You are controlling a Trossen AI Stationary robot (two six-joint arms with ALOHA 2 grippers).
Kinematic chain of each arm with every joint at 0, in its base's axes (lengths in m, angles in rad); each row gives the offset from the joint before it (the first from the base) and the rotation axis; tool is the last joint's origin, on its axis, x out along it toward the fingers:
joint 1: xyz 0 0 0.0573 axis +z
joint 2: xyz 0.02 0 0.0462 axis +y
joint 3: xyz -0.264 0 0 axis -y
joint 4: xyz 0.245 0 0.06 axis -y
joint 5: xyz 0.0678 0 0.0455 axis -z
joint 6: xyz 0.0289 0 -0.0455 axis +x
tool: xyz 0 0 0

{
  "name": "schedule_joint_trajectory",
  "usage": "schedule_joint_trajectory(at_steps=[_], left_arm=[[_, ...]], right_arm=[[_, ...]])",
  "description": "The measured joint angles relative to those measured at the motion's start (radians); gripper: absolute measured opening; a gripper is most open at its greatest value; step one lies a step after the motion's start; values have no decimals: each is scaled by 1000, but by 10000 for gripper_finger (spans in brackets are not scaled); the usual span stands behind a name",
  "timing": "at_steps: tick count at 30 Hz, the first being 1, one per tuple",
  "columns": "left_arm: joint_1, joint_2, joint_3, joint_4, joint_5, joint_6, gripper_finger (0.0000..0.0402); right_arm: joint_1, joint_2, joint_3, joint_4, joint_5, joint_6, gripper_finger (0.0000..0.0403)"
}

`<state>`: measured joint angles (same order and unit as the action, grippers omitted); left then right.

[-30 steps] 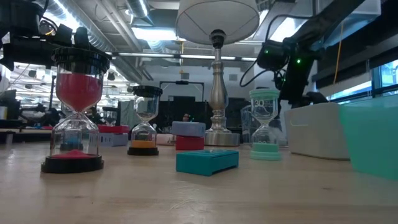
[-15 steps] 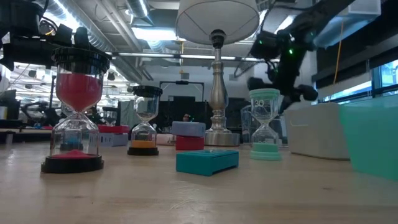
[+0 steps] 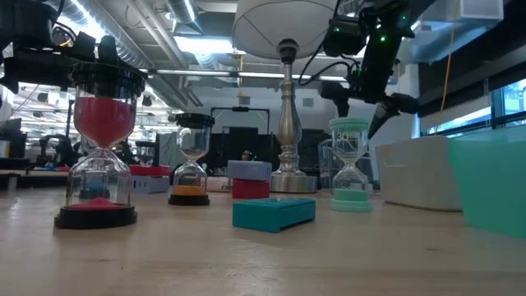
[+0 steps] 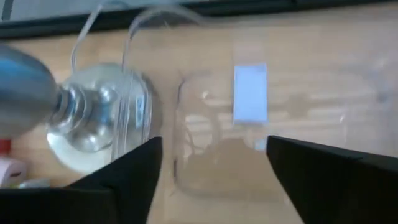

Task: Pick & Place Office items
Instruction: Put the white timer into the transparent bin, then put the purple charger adapter into the gray bin

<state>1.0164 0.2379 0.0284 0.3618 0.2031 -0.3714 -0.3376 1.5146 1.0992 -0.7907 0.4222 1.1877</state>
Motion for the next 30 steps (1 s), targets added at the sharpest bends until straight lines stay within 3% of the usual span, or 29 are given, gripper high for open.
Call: schedule_joint_trajectory(at_steps=[6,13,17,24,30], left_arm=[[0,0,0,0,0,0,226],[0,0,0,0,0,0,226],[0,0,0,0,0,0,226],[0,0,0,0,0,0,226],[0,0,0,0,0,0,226]], right_arm=[[70,0,0,34,-129,62,377],[203,0,0,190,-175,26,389],[293,0,0,253,-104,0,377],[442,44,2,356,153,-160,355],[452,142,1,444,181,-300,343]])
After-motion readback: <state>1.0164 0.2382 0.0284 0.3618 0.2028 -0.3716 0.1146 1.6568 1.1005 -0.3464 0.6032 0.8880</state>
